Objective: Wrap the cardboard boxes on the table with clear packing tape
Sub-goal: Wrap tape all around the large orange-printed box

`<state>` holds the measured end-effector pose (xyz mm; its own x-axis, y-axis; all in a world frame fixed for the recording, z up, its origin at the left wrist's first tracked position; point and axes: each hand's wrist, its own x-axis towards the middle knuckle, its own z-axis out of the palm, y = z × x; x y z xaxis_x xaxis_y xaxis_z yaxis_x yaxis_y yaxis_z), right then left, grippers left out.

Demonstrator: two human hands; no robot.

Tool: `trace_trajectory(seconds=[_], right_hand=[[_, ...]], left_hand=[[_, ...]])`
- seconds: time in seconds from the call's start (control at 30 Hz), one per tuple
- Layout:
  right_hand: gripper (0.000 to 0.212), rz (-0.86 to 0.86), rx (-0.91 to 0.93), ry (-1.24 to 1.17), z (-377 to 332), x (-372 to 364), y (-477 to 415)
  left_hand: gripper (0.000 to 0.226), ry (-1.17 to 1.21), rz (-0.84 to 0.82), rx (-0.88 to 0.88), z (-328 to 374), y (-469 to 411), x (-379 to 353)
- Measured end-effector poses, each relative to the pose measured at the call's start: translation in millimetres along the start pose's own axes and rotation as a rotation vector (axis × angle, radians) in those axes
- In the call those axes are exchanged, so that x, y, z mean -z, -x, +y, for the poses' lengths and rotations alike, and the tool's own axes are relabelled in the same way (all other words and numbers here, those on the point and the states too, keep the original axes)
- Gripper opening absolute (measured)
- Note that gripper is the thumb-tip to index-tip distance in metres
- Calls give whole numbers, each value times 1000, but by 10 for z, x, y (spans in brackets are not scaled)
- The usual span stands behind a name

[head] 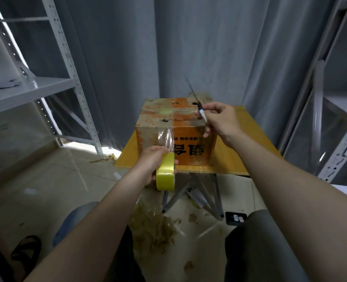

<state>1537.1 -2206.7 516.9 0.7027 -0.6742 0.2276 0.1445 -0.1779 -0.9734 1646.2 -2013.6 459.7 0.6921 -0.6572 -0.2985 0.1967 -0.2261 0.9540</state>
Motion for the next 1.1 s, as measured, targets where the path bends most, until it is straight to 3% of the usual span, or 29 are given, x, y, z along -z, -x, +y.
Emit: trace_trajectory(seconds=[0.13, 0.33, 0.5, 0.7, 0.9, 1.1], right_hand=[[35, -99, -9, 62, -13, -16, 13], [29, -398, 70, 423, -111, 113, -12], [48, -548, 46, 574, -191, 200, -58], [55, -542, 72, 598, -169, 153, -53], [56, -520, 60, 547, -146, 157, -47], [52, -502, 61, 557, -138, 146, -30]], left_hand=[[21, 34, -12, 18, -15, -6, 17], [24, 23, 54, -56, -76, -42, -58], [31, -53, 102, -96, -96, -127, -71], [33, -109, 97, -76, -41, -185, -68], [17, -237, 160, -106, -14, -251, -72], [48, -360, 168, -67, -85, -293, -47]])
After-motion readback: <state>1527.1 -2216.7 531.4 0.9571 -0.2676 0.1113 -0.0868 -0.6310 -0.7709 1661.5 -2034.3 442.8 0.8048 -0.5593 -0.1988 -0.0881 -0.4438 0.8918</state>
